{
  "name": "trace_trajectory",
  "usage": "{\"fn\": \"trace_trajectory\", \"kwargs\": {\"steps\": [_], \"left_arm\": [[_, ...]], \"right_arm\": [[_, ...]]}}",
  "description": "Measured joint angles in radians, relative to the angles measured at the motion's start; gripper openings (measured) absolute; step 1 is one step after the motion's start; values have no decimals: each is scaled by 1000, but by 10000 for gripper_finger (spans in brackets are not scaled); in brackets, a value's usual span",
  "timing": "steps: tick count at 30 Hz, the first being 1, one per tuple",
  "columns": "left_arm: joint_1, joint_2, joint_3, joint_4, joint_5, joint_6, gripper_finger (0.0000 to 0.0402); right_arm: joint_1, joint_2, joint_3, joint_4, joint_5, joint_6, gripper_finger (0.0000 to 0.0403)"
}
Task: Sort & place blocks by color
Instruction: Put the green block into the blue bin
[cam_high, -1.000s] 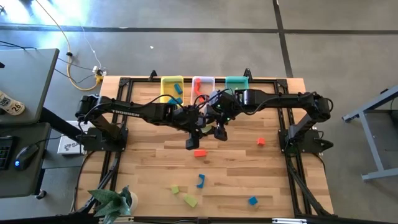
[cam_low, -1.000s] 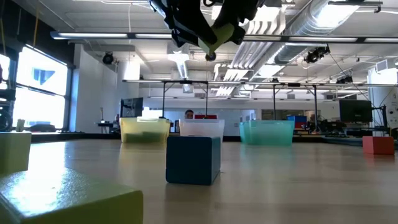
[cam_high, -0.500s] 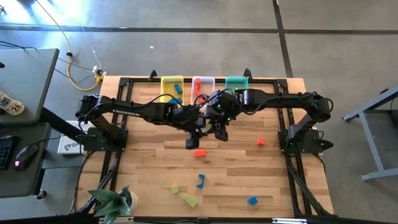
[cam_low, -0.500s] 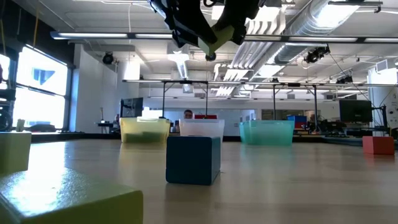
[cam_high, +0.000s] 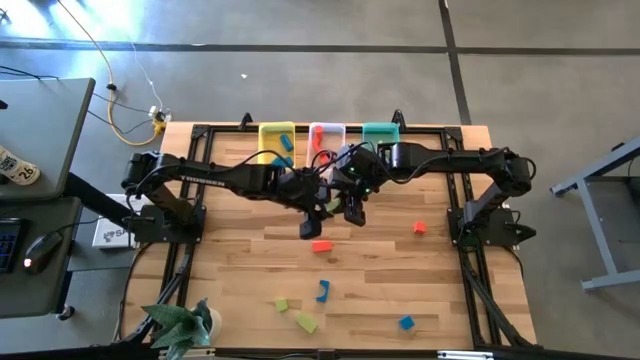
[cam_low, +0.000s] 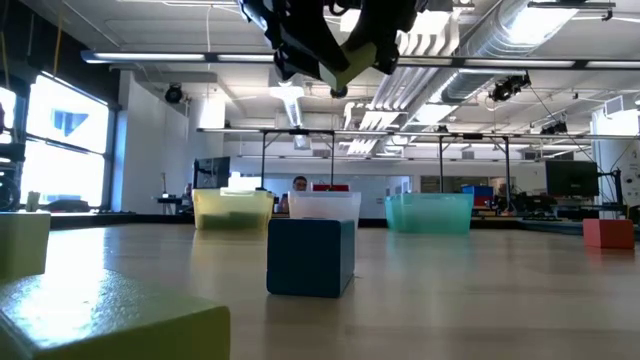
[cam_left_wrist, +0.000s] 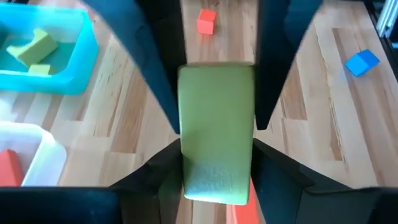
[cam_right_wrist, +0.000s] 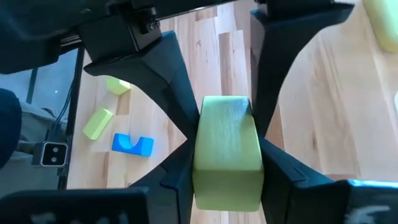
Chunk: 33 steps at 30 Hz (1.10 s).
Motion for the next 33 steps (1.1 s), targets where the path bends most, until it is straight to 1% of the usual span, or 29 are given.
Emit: {"fn": "trace_trajectory", "kwargs": {"steps": [3,6,9,13,22,27,29,33], "left_arm": [[20,0,0,-5,14,-46,172],[45,0,0,-6,75,-76,193],[61,0,0,-10,128,-77,217],[64,0,0,-40,142,-33,238],[67,0,0,-53,148,5,243],[66,0,0,-59,149,9,243],[67,0,0,-66,146,8,243],[67,0,0,-93,81,-4,243]], "right_arm": [[0,0,0,-1,20,10,110],[0,0,0,-5,36,29,110],[3,0,-1,-30,85,50,110],[0,0,-1,-75,180,85,110],[-58,0,-1,-158,394,125,110],[-128,0,-1,-186,441,118,110],[-164,0,-1,-193,482,113,110],[-253,0,-1,-218,571,121,110]]}}
